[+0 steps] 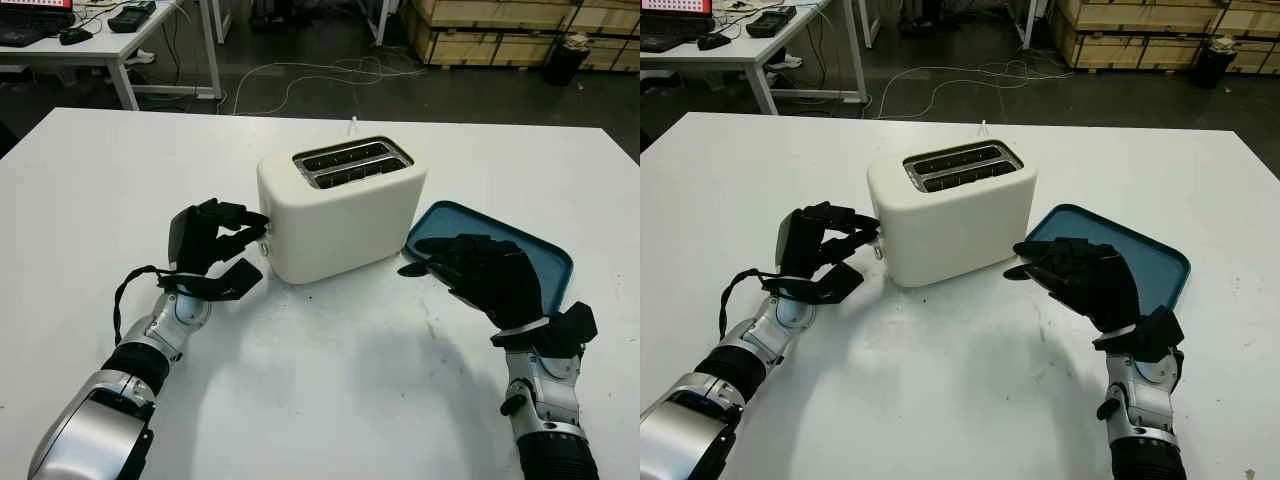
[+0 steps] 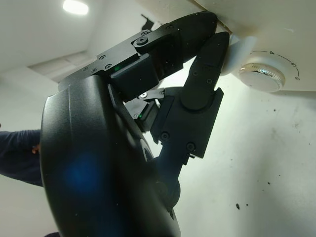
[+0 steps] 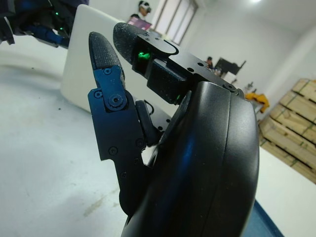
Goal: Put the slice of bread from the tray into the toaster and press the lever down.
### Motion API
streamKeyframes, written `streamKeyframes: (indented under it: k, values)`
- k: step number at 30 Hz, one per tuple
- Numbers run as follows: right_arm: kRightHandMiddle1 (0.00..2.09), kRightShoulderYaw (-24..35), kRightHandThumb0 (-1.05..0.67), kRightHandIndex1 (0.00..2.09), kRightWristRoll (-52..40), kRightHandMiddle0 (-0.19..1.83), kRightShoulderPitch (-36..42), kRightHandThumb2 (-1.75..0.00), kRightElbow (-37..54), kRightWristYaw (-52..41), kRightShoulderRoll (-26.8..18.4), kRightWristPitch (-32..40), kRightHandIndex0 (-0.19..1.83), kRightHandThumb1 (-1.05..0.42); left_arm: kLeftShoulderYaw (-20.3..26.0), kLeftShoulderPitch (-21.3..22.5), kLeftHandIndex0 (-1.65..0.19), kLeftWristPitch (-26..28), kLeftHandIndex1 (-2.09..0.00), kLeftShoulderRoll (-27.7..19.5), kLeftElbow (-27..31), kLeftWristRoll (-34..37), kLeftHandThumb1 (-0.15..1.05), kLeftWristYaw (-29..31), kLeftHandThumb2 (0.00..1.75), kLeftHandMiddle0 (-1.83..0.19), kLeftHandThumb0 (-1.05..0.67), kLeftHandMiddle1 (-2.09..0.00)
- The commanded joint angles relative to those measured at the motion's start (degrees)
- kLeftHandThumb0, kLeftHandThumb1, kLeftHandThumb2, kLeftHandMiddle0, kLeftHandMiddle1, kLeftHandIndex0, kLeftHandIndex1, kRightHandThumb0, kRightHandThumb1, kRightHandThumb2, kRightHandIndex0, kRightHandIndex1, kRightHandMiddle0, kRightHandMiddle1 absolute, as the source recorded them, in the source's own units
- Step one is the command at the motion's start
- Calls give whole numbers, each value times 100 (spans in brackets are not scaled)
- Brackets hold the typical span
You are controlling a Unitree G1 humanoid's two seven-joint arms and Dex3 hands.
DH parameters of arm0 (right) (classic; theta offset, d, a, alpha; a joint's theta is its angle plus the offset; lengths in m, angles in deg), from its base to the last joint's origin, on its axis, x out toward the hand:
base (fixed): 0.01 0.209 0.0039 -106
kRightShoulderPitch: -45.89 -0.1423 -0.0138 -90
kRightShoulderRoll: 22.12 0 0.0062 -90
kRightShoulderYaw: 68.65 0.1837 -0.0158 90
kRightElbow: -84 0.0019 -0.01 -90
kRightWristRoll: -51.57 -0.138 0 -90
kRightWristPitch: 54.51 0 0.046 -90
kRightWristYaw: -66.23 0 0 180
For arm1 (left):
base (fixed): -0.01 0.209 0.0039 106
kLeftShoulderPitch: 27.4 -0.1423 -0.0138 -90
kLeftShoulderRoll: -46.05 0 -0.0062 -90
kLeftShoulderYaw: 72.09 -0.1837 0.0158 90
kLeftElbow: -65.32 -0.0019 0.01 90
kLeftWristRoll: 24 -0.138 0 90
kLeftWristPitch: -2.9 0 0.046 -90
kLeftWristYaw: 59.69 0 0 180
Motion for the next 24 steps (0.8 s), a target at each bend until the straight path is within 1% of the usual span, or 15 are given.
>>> streamKeyframes:
  k: [1, 3, 5, 7, 11, 16, 20, 24]
  values:
    - [0, -15, -50, 22, -99, 116, -6, 0, 132, 19, -47, 220, 120, -90, -1175, -654, -127, 968, -8, 746, 32, -934, 82, 1326, 0, -77, -18, -138]
    - [0, -30, -50, 22, -80, 116, -17, 0, 102, 41, -24, 226, 120, -90, -1089, -827, -127, 1093, -9, 501, 687, -859, 83, 1369, 1, -77, -20, -141]
    - [0, -49, -51, 22, -60, 116, -30, 0, 67, 69, 6, 232, 120, -90, -980, -1005, -128, 1283, -10, 274, 1388, -794, 85, 1373, 1, -76, -26, -144]
    - [0, -71, -51, 22, -26, 116, -63, 0, -11, 102, 44, 235, 121, -89, -788, -1180, -127, 1326, -11, 101, 2024, -602, 85, 1283, 0, -78, -26, -138]
    - [0, -116, -53, 21, 23, 114, -209, -1, -326, 48, 91, 151, 119, -91, -458, -1348, -126, 1467, -13, -190, 2958, -344, 84, 1253, 0, -82, -27, -137]
    - [0, -162, -55, 21, 61, 114, -265, -1, -485, 53, 127, -29, 119, -92, -83, -1521, -127, 1565, -17, -366, 3614, -304, 81, 1220, 0, -84, -26, -149]
    - [0, -166, -54, 21, 58, 113, -305, -1, -588, -35, 136, -211, 118, -92, 194, -1724, -123, 1765, -20, -395, 4105, -358, 84, 1341, 1, -81, -27, -155]
    - [0, -179, -53, 21, 79, 113, -308, -1, -619, -48, 129, -264, 118, -92, 445, -1867, -120, 1895, -21, -441, 4519, -477, 84, 1522, 1, -80, -26, -156]
